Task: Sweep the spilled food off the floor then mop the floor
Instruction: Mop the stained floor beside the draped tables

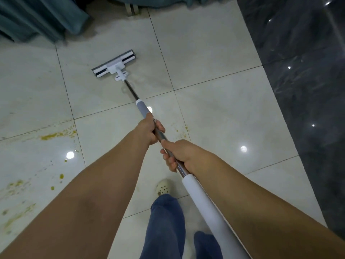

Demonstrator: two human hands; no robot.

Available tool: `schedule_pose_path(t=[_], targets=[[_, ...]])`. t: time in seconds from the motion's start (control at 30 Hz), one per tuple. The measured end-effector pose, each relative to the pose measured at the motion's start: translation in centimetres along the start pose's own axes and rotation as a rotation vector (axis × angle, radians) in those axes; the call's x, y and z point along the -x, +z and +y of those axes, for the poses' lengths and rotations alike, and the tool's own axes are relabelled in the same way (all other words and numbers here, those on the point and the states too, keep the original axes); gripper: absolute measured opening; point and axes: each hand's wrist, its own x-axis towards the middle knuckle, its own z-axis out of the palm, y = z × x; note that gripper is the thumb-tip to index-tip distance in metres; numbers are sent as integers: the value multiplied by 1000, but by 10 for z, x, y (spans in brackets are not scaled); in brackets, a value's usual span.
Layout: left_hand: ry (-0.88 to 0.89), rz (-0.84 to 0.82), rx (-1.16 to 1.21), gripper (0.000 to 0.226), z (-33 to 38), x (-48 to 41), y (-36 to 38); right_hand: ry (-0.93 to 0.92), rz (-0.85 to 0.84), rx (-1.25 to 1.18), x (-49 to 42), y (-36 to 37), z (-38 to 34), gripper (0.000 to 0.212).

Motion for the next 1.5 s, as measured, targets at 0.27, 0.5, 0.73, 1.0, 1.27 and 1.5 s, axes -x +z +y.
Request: schedule_pose_path(t=[0.27, 0.5, 0.73, 1.0, 1.27, 1.5], targets=[[-44, -6, -32, 38, -129, 54, 40, 17, 38, 54, 71, -93, 85, 35], [-86, -11, -33, 40, -308, 130, 74, 57, 49, 93, 152, -206, 220, 34], [-237, -21, 19, 46, -504, 212, 114, 115, 118, 160, 247, -334, 366, 31], [-388, -52, 54, 43, -591, 274, 143, 155, 130, 182, 319, -395, 421, 29], [-365, -58, 90, 43, -546, 239, 144, 207, 134, 295, 277, -380, 377, 36], [-261, -31, 123, 48, -408, 174, 163, 142, 154, 348, 209, -328, 248, 40]])
